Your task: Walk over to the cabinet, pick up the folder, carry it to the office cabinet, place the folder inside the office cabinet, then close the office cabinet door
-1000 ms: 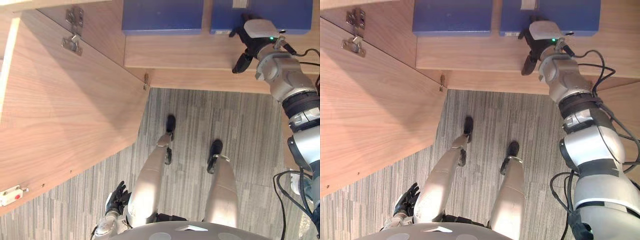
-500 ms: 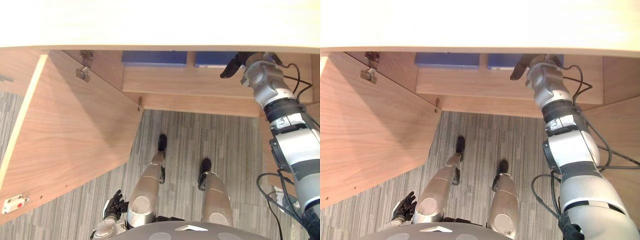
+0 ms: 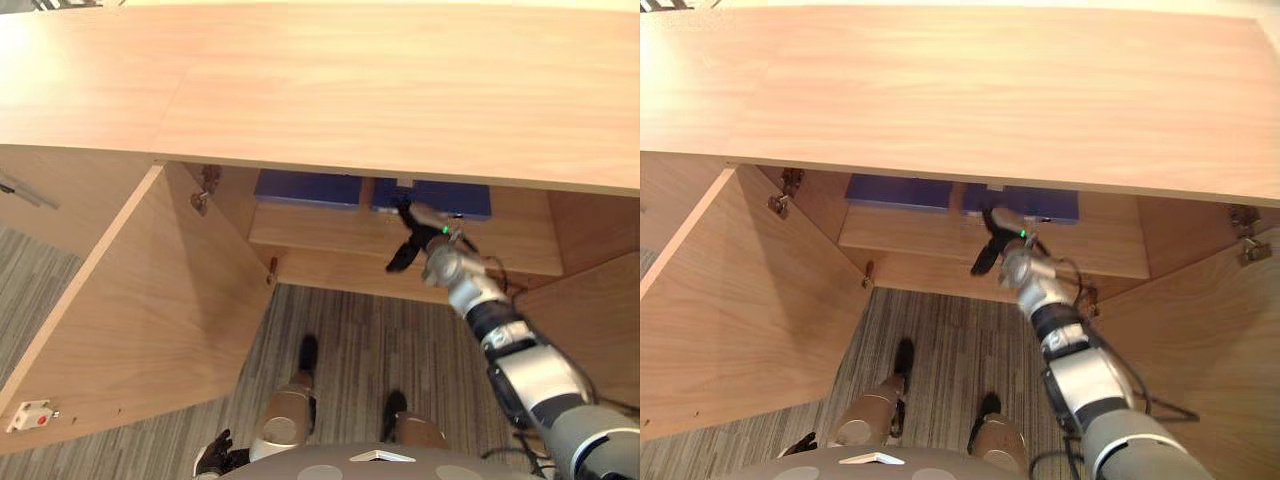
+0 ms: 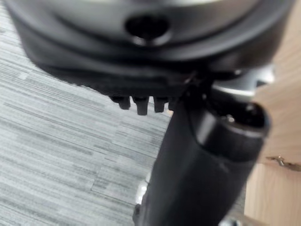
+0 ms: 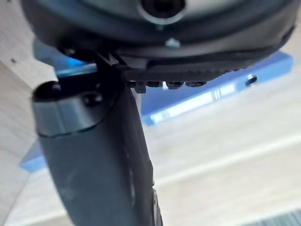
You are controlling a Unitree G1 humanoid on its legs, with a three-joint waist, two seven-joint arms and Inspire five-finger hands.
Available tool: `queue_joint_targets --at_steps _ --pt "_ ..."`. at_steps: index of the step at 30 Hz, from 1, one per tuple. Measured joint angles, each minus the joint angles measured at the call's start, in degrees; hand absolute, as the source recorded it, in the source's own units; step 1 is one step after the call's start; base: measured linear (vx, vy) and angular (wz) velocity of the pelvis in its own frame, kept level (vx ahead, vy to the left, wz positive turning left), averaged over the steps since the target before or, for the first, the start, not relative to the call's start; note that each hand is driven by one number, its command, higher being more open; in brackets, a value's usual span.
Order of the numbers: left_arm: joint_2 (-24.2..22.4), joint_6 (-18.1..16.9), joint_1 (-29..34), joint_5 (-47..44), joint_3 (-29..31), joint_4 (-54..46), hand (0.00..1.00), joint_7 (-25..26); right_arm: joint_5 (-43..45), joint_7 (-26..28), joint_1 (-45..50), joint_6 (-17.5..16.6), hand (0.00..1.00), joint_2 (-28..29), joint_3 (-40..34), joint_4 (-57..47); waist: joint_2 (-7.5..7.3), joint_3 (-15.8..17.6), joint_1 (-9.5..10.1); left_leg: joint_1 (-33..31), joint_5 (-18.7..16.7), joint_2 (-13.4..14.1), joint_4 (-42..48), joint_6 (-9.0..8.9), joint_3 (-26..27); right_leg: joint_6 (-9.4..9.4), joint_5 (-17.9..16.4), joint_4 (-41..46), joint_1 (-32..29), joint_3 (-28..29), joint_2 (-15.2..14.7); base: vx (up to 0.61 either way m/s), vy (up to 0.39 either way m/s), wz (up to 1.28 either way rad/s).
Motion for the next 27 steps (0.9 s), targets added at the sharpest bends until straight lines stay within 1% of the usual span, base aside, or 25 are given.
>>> queue_joint_targets --at_steps 1,3,4,5,7,9,10,11,14,16,17,18,19,20,22,24,27 --pt "0.05 0.0 -0.06 0.15 0.02 0.19 1.0 0.0 0.23 0.05 1.21 -0.15 1.0 0.27 -0.06 -0.04 0.0 -0.06 -0.02 0.14 -0.04 0.05 0.0 0.03 0.13 0.07 0.32 -0.57 0.3 0.3 0.16 0.03 0.005 -0.13" --pt "0.33 0.02 -0.57 1.25 0.14 1.25 1.0 -0.05 4.19 -0.06 6.18 -0.25 1.0 1.85 -2.77 -1.27 -0.21 -0.75 -0.15 0.45 -0.33 0.23 0.0 0.08 0.49 0.18 1.39 -2.79 1.39 0.76 0.56 0.03 0.008 -0.12" --pt "0.63 0.12 -0.58 1.36 0.74 2.29 1.0 -0.27 10.12 -0.77 11.48 -0.33 1.0 4.5 -7.37 -2.41 -0.61 -1.66 -0.53 1.05 -0.74 0.27 -0.02 0.29 0.7 0.24 2.18 -4.71 2.71 0.98 0.81 0.05 0.004 -0.1" --pt "0.84 0.15 -0.49 1.41 1.15 2.67 1.0 -0.41 11.96 -1.13 13.52 -0.3 1.0 5.65 -9.37 -2.59 -0.8 -2.14 -0.79 1.31 -0.9 0.24 -0.03 0.45 0.83 0.26 2.43 -5.41 3.25 1.07 1.03 0.06 -0.011 -0.09" --pt "1.25 0.35 -0.18 1.51 2.25 4.43 1.0 -0.34 17.75 -3.28 20.82 -0.26 1.0 9.15 -14.86 -2.75 -1.56 -4.13 -2.24 1.85 -1.55 -0.18 -0.08 0.17 0.99 0.33 3.28 -7.74 4.65 1.14 1.15 0.06 -0.008 -0.07" --pt "1.6 0.45 -0.02 1.78 2.33 4.93 1.0 -0.32 20.16 -4.03 25.01 -0.21 1.0 10.36 -16.64 -2.77 -1.96 -4.61 -3.02 2.48 -1.85 -0.15 -0.11 0.19 1.12 0.24 3.61 -8.82 5.68 1.19 1.27 0.04 -0.003 -0.05" --pt "1.77 0.77 0.27 2.09 2.37 5.1 1.0 -0.27 21.91 -4.55 28.13 -0.17 1.0 11.19 -17.66 -2.78 -2.24 -5.4 -3.42 2.52 -1.97 -0.11 -0.14 0.23 1.15 0.11 3.69 -9.27 5.88 1.22 1.36 0.03 -0.017 -0.04" --pt "1.78 1.02 0.5 2.34 2.53 5.33 1.0 -0.19 23.78 -5.11 30.94 -0.17 1.0 12.27 -18.83 -2.77 -2.42 -5.99 -3.56 2.64 -2.07 -0.03 -0.17 0.24 1.27 0.05 3.71 -9.53 6.03 1.32 1.45 0.02 -0.015 -0.05" --pt "1.36 1.09 1.05 3.44 4.06 5.38 1.0 -0.17 27.65 -5.55 36.35 -0.22 1.0 14.32 -20.83 -1.86 -2.59 -6.34 -3.65 4.36 -2.5 0.13 -0.25 0.09 1.82 -0.17 3.78 -10.21 7.82 1.81 1.57 0.02 -0.017 -0.08" --pt "1.23 1.11 1.4 3.66 4.44 5.9 1.0 -0.02 30.08 -5.52 38.14 -0.69 1.0 15.54 -22.62 1.94 -2.6 -7.49 -3.86 4.57 -2.62 0.27 -0.39 0.09 2.07 -0.21 3.72 -10.26 7.92 2.01 1.67 0.0 -0.016 -0.1" --pt "1.04 1.11 1.33 3.7 4.51 6.31 1.0 0.09 32.94 -5.13 37.85 -0.62 1.0 16.14 -24.95 5.18 -2.47 -7.7 -3.8 4.93 -2.65 0.36 -0.41 0.13 2.49 -0.07 3.66 -10.26 8.06 2.28 1.69 -0.01 -0.011 -0.09" --pt "1.1 1.24 1.19 3.86 4.36 6.48 1.0 0.18 37.11 -5.1 37.18 -1.28 1.0 16.16 -27.81 7.81 -2.35 -7.79 -3.75 5.49 -2.69 0.32 -0.42 0.19 2.69 -0.04 3.67 -10.28 8.64 2.47 1.67 0.0 0.0 0.0" --pt "1.95 1.58 0.98 6.77 2.32 6.49 1.0 0.3 39.1 -5.0 37.29 -1.41 1.0 16.28 -33.93 11.13 -2.41 -8.64 -3.72 6.59 -3.01 0.14 -0.45 0.65 2.76 -0.04 3.59 -10.52 9.96 2.32 1.51 -0.02 0.016 0.04" --pt "2.46 2.4 0.17 9.01 1.54 6.49 1.0 0.17 37.1 -5.03 37.68 0.0 1.0 16.12 -34.46 11.19 -2.44 -8.89 -3.82 6.77 -3.0 0.19 -0.46 0.65 2.99 -0.04 3.59 -10.57 10.2 2.37 1.56 -0.02 0.018 0.04" --pt "2.45 2.78 -0.15 10.88 1.96 6.56 1.0 0.16 37.9 -5.14 37.92 0.72 1.0 16.02 -35.02 11.09 -2.5 -9.0 -4.02 7.39 -3.08 0.21 -0.47 0.77 3.53 -0.04 3.59 -10.58 10.59 2.57 1.54 -0.01 0.004 -0.08" --pt "2.35 3.13 -0.17 12.23 2.15 6.58 1.0 0.15 38.15 -5.12 37.92 0.83 1.0 16.24 -35.47 10.79 -2.47 -9.15 -4.79 7.34 -3.08 0.2 -0.48 0.78 3.67 -0.06 3.58 -10.58 10.54 2.65 1.53 0.0 0.003 -0.03" --pt "2.12 3.47 -0.25 12.69 2.3 6.58 1.0 0.83 42.2 -5.51 38.23 0.15 1.0 16.45 -36.99 10.71 -2.49 -9.18 -4.96 7.47 -3.17 0.22 -0.48 0.92 4.33 -0.16 3.52 -10.78 10.51 3.32 1.54 0.02 0.007 -0.1"
